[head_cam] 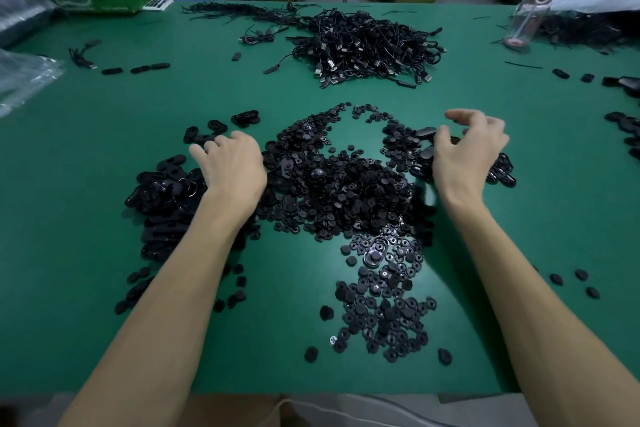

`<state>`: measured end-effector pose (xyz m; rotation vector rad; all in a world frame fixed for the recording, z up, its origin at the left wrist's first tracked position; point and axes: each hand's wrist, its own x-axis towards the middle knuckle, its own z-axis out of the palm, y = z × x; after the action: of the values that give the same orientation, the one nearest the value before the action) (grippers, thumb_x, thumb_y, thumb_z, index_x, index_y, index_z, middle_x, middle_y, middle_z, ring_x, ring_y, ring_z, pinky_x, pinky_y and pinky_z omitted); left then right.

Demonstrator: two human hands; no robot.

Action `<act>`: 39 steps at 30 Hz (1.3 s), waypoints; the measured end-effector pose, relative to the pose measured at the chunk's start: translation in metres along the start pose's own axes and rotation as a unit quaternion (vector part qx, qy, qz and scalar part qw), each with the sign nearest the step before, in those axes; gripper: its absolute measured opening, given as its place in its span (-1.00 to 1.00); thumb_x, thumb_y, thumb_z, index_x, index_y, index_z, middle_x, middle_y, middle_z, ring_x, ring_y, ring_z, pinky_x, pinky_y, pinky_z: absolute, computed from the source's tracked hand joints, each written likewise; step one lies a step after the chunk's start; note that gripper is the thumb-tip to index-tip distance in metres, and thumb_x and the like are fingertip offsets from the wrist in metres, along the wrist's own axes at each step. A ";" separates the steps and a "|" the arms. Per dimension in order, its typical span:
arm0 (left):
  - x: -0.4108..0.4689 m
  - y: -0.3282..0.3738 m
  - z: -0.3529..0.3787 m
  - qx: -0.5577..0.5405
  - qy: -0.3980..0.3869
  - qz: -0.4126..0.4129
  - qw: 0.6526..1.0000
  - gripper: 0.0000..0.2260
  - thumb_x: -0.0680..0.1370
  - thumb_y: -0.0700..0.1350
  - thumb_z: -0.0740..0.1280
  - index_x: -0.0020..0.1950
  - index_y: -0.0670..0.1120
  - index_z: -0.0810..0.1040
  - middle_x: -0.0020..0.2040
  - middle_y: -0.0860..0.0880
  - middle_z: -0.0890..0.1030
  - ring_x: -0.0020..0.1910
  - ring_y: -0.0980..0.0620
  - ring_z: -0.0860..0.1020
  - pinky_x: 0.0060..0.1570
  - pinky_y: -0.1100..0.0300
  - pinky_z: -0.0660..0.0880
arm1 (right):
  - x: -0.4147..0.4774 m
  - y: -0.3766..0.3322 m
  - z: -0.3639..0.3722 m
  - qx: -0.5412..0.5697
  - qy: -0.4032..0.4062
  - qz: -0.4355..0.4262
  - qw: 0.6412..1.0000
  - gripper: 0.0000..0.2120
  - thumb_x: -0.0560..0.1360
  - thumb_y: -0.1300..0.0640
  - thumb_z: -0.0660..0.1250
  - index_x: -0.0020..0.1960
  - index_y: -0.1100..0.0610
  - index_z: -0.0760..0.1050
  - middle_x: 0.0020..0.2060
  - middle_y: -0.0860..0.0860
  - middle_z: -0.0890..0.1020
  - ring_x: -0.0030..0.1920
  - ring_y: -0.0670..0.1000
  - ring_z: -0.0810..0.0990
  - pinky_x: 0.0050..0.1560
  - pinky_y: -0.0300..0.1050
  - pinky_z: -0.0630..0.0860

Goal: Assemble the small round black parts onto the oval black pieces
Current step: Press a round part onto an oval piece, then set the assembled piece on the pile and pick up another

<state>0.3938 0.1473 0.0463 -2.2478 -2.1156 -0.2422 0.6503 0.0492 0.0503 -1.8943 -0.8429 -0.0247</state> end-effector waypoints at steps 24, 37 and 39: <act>-0.002 0.005 0.007 -0.079 0.006 0.024 0.997 -0.78 0.71 -0.17 0.28 0.22 -0.33 0.45 0.22 -0.36 0.46 0.14 -0.38 0.49 0.15 -0.23 0.40 | -0.047 -0.020 0.028 -0.033 -0.293 -0.209 0.933 -0.90 0.56 0.03 0.47 0.07 -0.02 0.67 -0.02 -0.10 0.56 0.16 0.05 0.44 0.32 0.09 0.34; 0.000 0.005 0.010 -0.179 0.039 0.022 0.983 -0.79 0.65 -0.27 0.37 0.25 -0.30 0.48 0.24 -0.36 0.47 0.19 -0.31 0.48 0.17 -0.11 0.42 | -0.050 -0.024 0.024 0.013 -0.248 -0.188 0.950 -0.89 0.59 0.16 0.43 0.08 0.01 0.68 -0.16 -0.34 0.50 0.14 0.06 0.53 0.33 0.22 0.41; 0.000 0.006 0.011 -0.200 0.059 0.037 0.977 -0.80 0.63 -0.35 0.36 0.25 -0.29 0.49 0.21 -0.33 0.47 0.16 -0.26 0.48 0.07 -0.01 0.41 | -0.051 -0.024 0.023 0.022 -0.246 -0.182 0.952 -0.88 0.59 0.17 0.43 0.08 0.00 0.68 -0.17 -0.37 0.44 0.13 0.05 0.51 0.35 0.22 0.39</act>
<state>0.4007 0.1484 0.0355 -2.4335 -2.0654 -0.8445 0.5910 0.0457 0.0393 -1.6988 -1.5115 0.2480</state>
